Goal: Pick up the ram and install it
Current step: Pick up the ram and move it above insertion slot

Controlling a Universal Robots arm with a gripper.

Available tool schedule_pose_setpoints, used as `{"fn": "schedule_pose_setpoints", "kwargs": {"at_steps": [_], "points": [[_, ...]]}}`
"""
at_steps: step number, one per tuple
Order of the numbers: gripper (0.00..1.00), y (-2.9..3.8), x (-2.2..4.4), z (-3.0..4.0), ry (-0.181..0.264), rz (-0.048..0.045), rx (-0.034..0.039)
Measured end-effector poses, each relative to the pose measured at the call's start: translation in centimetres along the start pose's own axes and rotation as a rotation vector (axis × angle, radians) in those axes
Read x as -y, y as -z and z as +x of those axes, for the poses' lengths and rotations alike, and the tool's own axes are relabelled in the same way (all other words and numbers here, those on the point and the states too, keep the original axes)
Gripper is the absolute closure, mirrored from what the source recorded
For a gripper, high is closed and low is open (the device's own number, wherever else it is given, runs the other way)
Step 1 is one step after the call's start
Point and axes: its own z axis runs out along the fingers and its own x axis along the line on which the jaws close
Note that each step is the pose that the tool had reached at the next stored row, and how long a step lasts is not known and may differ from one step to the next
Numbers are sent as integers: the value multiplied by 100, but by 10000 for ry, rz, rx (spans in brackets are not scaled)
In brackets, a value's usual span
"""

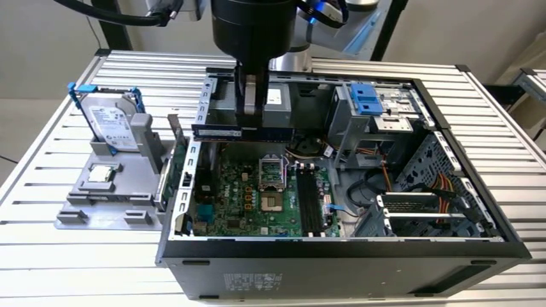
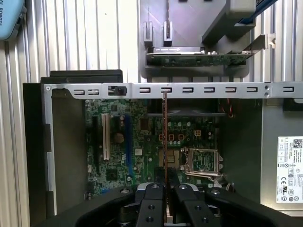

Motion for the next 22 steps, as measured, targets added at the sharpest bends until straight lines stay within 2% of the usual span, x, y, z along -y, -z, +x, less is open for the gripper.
{"fn": "schedule_pose_setpoints", "kwargs": {"at_steps": [22], "points": [[100, 0, 185, -7, 0, -12, 0]]}}
